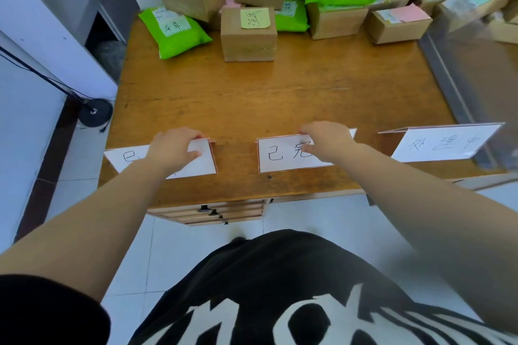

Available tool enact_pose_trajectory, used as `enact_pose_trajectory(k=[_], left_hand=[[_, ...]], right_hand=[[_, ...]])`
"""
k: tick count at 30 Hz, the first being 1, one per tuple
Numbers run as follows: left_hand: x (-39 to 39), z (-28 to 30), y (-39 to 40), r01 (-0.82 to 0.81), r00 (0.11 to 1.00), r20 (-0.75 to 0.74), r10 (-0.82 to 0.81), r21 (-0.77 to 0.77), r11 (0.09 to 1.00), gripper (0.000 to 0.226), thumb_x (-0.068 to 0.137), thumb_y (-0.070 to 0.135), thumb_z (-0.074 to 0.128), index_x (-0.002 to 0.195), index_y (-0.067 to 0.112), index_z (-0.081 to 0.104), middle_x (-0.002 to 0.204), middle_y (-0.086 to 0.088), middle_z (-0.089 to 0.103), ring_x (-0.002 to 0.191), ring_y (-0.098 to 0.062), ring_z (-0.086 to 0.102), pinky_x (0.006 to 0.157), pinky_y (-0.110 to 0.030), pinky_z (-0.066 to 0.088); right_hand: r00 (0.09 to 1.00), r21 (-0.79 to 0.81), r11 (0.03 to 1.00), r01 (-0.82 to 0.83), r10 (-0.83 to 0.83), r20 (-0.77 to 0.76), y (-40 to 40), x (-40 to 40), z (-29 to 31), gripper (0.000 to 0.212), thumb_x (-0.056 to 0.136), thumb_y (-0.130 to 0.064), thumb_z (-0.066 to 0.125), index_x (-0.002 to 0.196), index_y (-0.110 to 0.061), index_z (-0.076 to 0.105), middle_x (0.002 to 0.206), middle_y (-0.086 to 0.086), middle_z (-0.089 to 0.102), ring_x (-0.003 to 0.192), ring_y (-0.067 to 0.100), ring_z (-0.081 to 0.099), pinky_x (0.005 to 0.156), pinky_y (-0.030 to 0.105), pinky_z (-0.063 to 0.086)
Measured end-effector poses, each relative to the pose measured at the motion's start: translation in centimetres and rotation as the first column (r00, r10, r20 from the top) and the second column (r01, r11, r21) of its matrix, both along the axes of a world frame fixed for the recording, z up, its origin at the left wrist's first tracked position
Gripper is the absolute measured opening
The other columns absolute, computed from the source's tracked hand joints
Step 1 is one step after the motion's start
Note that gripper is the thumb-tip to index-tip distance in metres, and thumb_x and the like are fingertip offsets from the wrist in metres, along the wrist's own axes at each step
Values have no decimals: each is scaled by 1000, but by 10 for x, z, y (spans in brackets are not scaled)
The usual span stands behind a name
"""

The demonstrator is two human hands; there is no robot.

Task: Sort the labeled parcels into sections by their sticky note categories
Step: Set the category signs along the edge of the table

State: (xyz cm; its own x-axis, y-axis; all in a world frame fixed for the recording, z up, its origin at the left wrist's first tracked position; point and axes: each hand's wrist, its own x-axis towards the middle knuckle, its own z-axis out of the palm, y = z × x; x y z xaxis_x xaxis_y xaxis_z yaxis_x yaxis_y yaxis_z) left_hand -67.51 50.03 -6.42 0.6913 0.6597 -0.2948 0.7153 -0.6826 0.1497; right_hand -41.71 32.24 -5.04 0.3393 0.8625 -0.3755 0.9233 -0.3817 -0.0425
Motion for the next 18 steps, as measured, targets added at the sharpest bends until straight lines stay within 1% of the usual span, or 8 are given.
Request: enact_pose_trajectory(k=[1,4,7,9,11,14,16,18], left_hand=[[4,1,-4,1,1000,6,-2,11,1000,44,89,32,60,131,23,49,136,1,52,124,-23,48,101,-43,39],[24,3,-21,51,998,28,-53,42,998,54,86,42,61,134,24,46,139,2,49,128,-24,44,103,-44,34],[54,8,-41,122,991,62,-123,18,992,57,86,46,58,136,24,43,141,2,46,131,-22,42,105,-43,31],[75,9,-53,150,985,91,-149,-13,989,57,88,45,57,138,23,41,143,1,45,132,-23,41,105,-43,32],[93,7,-63,166,980,114,-162,-28,986,54,90,39,56,139,23,40,143,1,45,131,-23,41,104,-42,32],[111,3,-74,179,981,77,-177,-20,984,50,91,30,55,139,24,39,142,0,45,130,-23,41,104,-41,32],[118,2,-79,168,985,46,-167,-8,986,50,91,29,55,139,24,39,142,0,45,130,-24,41,104,-41,32],[126,5,-84,151,988,39,-151,8,989,51,90,30,55,138,23,39,141,-1,45,131,-25,39,104,-42,31]], right_hand=[[1000,4,1000,-4,4,-4,0,0,-1,35,95,-32,51,128,-19,52,124,2,59,111,25,56,77,35,48],[1000,21,1000,-16,16,0,0,2,-4,33,95,-31,51,125,-17,53,122,3,60,109,26,57,76,35,47],[999,35,999,-36,35,28,-2,4,-6,30,95,-31,51,122,-16,54,119,3,61,106,27,58,77,36,48],[997,30,998,-57,55,51,0,6,-6,29,96,-32,49,120,-17,54,118,3,61,104,26,59,75,35,47],[996,17,998,-67,66,57,2,8,-5,29,97,-33,48,121,-17,53,118,2,61,104,26,59,69,33,43],[997,16,998,-64,63,39,6,10,-5,29,97,-32,47,122,-17,53,118,2,60,103,25,59,64,32,39],[997,29,997,-77,76,10,4,12,-4,33,95,-34,51,124,-18,51,120,2,59,107,25,57,67,33,41],[996,46,995,-94,94,-8,-2,18,0,44,93,-39,53,131,-18,45,127,1,56,115,25,52,75,35,43]])
